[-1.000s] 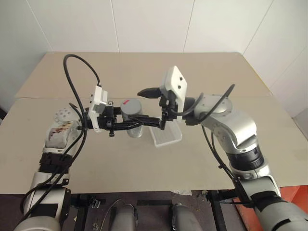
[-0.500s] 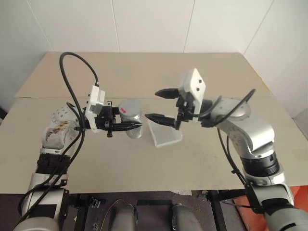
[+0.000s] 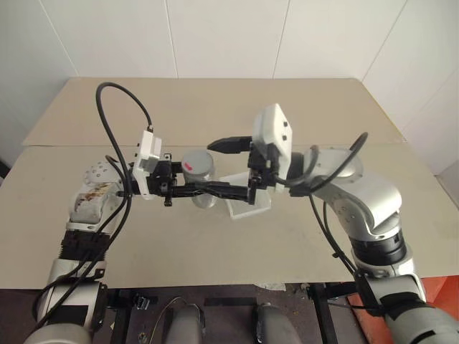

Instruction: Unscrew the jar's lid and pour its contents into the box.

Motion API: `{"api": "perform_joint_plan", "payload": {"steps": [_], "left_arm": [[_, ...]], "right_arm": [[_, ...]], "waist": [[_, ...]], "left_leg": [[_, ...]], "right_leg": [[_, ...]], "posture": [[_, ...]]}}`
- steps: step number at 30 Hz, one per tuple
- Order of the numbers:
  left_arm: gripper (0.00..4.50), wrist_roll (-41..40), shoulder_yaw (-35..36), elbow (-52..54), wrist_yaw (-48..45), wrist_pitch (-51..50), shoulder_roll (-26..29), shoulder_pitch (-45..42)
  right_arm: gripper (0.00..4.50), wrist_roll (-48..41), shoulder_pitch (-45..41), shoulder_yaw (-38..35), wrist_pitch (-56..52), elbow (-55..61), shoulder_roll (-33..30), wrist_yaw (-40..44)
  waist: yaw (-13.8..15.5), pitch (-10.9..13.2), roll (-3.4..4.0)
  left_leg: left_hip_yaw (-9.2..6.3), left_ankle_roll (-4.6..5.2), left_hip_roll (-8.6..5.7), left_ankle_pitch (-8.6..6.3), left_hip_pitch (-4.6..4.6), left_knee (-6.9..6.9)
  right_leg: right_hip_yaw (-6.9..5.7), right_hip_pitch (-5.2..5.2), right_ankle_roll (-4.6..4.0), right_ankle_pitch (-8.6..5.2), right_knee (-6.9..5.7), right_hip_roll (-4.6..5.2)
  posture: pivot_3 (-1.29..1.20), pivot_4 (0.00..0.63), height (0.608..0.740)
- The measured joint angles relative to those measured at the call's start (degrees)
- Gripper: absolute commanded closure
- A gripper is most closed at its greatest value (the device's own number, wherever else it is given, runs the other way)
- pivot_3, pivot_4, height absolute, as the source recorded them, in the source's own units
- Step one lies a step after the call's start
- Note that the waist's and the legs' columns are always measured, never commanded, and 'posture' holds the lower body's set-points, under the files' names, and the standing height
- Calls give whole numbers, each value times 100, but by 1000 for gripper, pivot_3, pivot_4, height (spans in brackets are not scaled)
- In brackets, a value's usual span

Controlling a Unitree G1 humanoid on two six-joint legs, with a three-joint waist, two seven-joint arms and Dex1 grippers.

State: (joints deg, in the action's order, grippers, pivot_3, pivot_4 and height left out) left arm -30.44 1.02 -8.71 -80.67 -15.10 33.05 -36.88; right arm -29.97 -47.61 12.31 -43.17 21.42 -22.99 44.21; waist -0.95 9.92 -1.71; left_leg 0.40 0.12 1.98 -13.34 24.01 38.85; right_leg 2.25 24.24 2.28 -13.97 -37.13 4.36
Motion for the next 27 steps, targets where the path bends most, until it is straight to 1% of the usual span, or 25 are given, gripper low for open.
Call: {"api": "perform_joint_plan", "payload": {"steps": [2, 14, 17, 20, 21, 27], "left_arm": [[2568, 4, -8, -3, -3, 8, -24, -37], [2568, 10, -14, -14, -12, 13, -51, -44], [2568, 10, -15, -13, -10, 13, -53, -43], [2568, 9, -16, -10, -44, 18, -52, -39], [2568, 10, -16, -9, -46, 19, -51, -38], [2568, 10, -15, -9, -43, 19, -49, -29]], "right_arm": [[32, 54, -103, 65, -68, -123, 128, -105], [32, 178, -271, 227, -98, -316, 329, -148], [569, 178, -299, 242, -98, -362, 342, -112], [1551, 193, -313, 237, -98, -408, 350, -113], [1750, 195, -313, 237, -98, -415, 354, -112], [1751, 187, -348, 235, -128, -459, 356, -107]], "waist": [[0, 0, 0], [2, 0, 0], [1, 0, 0], [1, 0, 0], [1, 0, 0], [0, 0, 0]], "left_leg": [[0, 0, 0, 0, 0, 0], [0, 0, 0, 0, 1, 0], [0, 0, 0, 0, 1, 0], [0, 0, 0, 0, 1, 0], [0, 0, 0, 0, 1, 0], [0, 0, 0, 0, 1, 0]], "right_leg": [[0, 0, 0, 0, -1, 0], [0, 1, 0, 0, 0, 0], [0, 1, 0, 0, 0, 0], [0, 1, 0, 0, 0, 0], [0, 1, 0, 0, 0, 0], [0, 1, 0, 0, -1, 0]], "posture": [[0, 150, 740], [0, 150, 740], [0, 150, 740], [0, 150, 740], [0, 150, 740], [0, 150, 740]]}}
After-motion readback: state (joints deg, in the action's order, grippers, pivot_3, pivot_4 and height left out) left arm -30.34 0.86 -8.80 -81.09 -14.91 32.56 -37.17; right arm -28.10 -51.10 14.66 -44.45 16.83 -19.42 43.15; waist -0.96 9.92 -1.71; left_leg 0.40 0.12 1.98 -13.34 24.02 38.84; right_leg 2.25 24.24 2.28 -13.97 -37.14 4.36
